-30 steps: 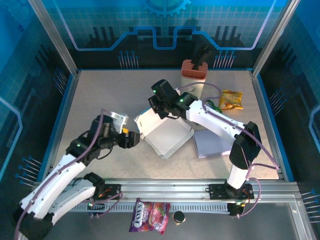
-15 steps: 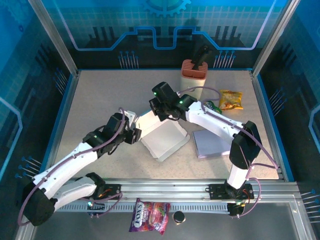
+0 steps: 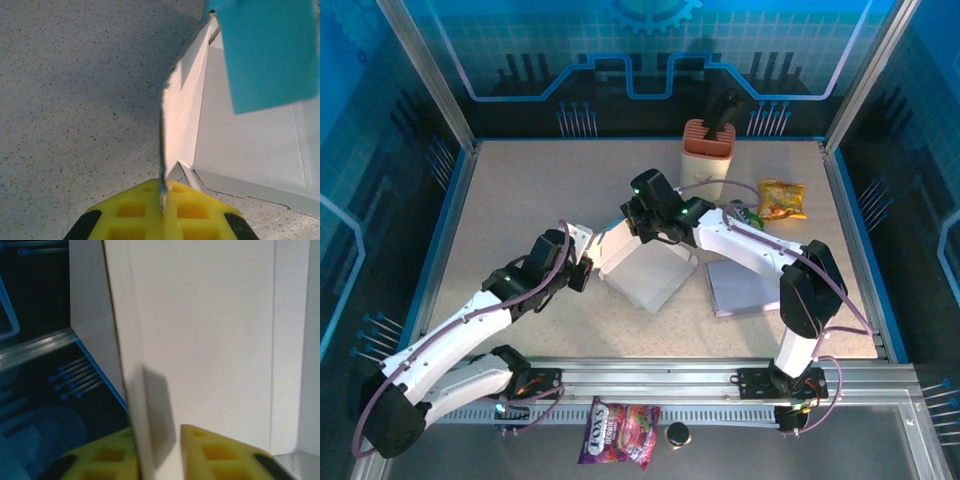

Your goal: Fold the paper box

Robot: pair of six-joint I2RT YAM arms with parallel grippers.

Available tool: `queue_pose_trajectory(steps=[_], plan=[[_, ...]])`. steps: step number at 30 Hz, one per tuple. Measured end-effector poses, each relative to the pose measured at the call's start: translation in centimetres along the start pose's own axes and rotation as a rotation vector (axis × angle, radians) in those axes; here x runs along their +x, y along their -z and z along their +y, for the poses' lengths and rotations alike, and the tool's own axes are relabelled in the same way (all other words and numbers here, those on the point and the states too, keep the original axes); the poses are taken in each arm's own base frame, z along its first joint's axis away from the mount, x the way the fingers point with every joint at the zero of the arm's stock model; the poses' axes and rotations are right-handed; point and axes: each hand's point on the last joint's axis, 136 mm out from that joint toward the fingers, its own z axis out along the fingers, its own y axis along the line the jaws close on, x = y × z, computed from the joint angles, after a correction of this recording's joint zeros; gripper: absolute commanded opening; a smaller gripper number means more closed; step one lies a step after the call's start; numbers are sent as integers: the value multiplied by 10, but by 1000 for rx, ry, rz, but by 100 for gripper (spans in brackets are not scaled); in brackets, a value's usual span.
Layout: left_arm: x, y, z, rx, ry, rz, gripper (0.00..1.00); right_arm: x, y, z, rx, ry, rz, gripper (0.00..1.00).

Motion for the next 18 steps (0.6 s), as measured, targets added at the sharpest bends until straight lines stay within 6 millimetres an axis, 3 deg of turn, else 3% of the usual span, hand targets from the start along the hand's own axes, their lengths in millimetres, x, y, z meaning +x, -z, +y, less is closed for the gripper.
queue_pose_trajectory(steps=[4,18], plan=[[-1,0,-2,13,-1,-2,2,-4,2,-3,-33,3,4,35],[-4,0,-6,33,1,-13,3,-11,8,15,-148,-29,44,39]])
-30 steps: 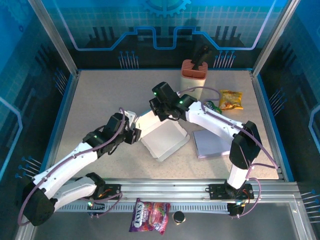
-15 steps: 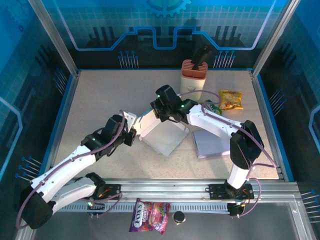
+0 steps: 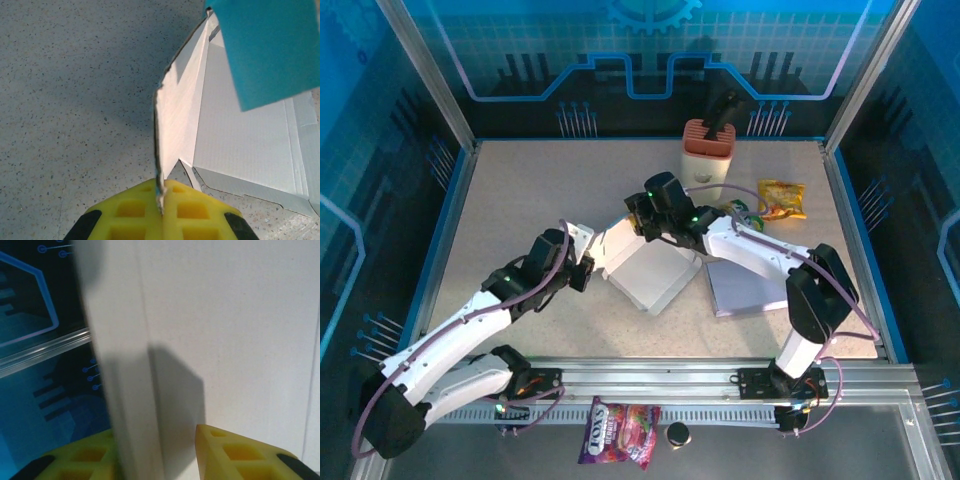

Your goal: Fold the paper box

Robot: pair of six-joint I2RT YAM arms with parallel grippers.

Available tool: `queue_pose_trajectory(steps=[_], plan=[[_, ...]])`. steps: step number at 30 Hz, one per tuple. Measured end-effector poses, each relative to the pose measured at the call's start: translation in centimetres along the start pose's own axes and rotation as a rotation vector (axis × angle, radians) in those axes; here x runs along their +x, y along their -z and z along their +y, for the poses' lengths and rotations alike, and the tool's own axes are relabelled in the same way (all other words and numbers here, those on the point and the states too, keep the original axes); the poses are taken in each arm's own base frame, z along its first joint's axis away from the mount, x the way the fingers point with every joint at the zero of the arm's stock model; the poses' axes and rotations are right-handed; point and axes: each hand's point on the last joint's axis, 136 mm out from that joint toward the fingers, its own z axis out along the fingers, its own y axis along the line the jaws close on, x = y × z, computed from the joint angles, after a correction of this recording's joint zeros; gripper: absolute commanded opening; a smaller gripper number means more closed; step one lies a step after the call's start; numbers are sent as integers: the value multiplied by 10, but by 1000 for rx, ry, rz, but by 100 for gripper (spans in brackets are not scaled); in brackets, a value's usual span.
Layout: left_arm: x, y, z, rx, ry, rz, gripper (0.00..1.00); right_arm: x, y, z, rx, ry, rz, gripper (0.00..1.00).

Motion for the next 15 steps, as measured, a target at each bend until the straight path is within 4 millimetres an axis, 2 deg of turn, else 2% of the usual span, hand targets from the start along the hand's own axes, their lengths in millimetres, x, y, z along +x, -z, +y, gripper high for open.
queue_pose_trajectory(steps=[3,7,15], plan=[[1,-1,-1,6,0,4,3,0,9,8,-30,-2,10,37],[2,-3,-2,9,-1,13,3,3,18,13,-59,-2,32,27],[4,-4,-2,10,-2,22,3,4,15,3,-38,-5,66,28]])
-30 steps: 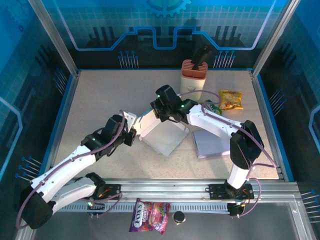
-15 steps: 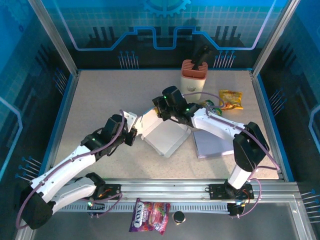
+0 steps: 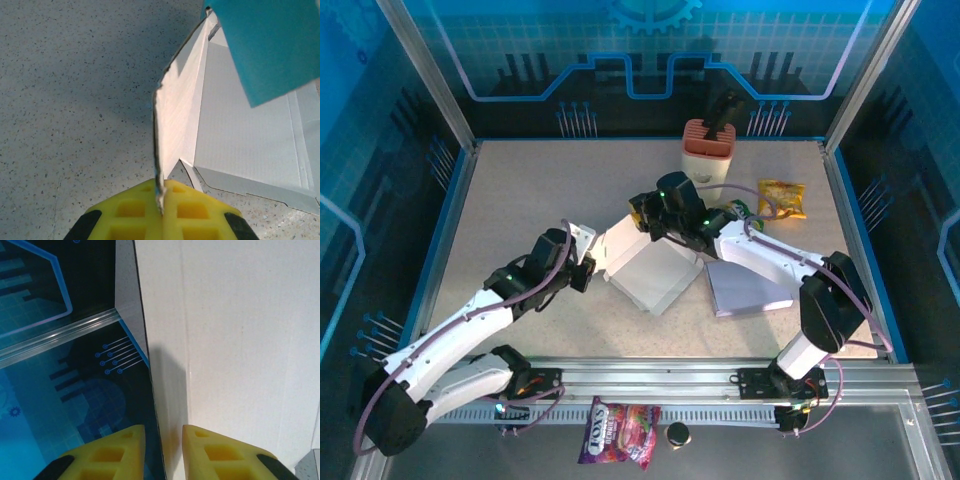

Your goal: Fold the paper box

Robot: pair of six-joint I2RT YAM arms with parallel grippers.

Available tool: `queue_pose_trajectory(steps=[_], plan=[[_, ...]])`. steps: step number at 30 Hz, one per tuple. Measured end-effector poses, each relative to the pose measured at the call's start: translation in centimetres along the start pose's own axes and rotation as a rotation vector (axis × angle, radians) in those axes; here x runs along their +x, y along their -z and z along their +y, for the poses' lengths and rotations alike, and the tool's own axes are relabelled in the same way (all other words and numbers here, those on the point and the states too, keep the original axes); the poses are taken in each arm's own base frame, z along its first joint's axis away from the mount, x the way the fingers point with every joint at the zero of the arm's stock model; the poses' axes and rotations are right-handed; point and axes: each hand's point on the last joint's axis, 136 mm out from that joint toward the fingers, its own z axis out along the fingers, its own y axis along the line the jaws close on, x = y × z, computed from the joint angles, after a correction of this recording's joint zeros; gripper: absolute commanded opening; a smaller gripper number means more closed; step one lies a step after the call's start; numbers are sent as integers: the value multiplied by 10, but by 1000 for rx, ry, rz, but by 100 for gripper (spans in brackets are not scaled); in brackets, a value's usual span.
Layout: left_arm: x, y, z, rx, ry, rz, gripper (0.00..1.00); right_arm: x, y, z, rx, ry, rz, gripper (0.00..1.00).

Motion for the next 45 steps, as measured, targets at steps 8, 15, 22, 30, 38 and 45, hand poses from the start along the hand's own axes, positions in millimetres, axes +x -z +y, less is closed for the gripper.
queue_pose_trajectory(steps=[8,15,22,30,38,45], plan=[[0,0,1,-2,3,0,3,-7,-2,-2,11,1,23,25],[0,0,2,4,13,2,3,-9,-7,-8,35,4,57,20],[0,0,4,6,19,3,3,-7,-10,-13,52,8,86,11],[0,-1,8,-3,31,4,3,-6,-11,-14,56,11,93,5],[-1,-1,13,11,61,3,5,-5,-11,-12,46,13,96,0],[-4,0,31,14,155,-5,55,-7,-17,-15,5,7,49,0]])
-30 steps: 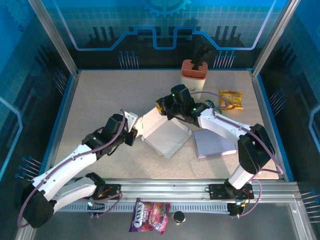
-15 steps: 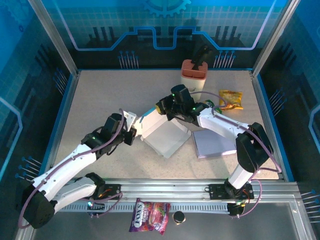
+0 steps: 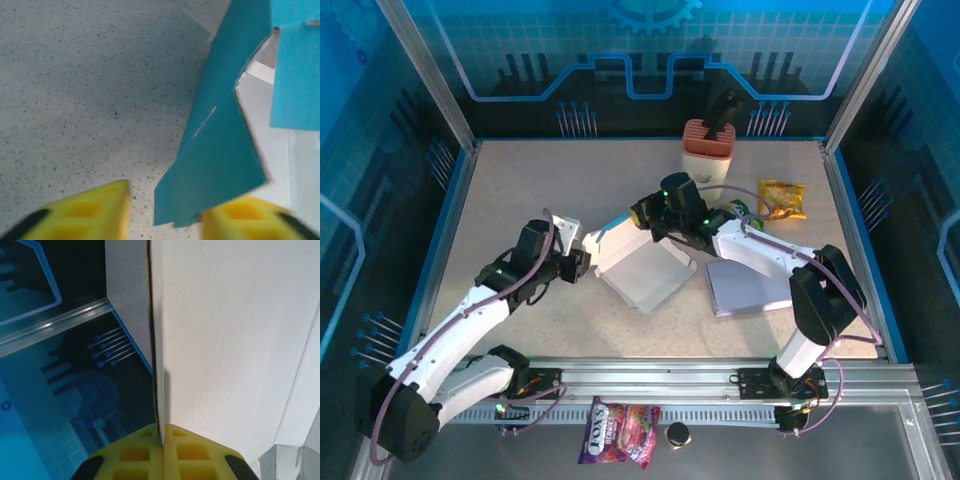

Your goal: Fold the paper box

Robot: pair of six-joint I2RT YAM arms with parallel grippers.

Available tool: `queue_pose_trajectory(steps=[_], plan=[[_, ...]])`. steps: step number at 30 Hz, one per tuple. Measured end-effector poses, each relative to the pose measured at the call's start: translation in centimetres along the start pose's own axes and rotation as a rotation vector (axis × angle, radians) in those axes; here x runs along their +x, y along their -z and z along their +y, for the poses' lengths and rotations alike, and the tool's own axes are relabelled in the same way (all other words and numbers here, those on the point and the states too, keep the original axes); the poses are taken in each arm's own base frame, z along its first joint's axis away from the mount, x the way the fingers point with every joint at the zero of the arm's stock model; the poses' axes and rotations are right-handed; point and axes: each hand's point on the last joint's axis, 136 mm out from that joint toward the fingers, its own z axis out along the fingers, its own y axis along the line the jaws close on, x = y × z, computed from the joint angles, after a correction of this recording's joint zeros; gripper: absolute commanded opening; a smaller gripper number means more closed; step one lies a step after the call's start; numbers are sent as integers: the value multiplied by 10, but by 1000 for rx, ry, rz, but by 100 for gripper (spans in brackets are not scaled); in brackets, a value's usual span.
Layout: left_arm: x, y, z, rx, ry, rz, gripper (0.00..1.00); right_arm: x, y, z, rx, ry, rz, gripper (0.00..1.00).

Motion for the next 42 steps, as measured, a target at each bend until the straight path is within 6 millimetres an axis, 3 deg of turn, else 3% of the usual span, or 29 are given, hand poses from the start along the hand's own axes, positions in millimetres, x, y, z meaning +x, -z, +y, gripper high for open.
queue_pose_trajectory(steps=[6,11,14,18,22,31,42], plan=[[-16,16,-4,52,88,-37,65,2,-6,2,-67,-7,-109,0],[-33,43,-9,95,162,-118,64,-1,-22,11,-149,-11,-158,0],[-34,51,4,69,249,-133,60,-6,-37,7,-165,-3,-180,0],[-29,52,39,-4,433,-126,52,-6,-54,6,-210,26,-169,0],[-14,41,73,-61,609,-102,46,-4,-61,4,-262,53,-152,0],[37,-9,79,-29,737,26,37,1,-67,-9,-345,120,-101,0],[36,-28,68,41,696,21,34,18,-62,0,-421,178,-11,0]])
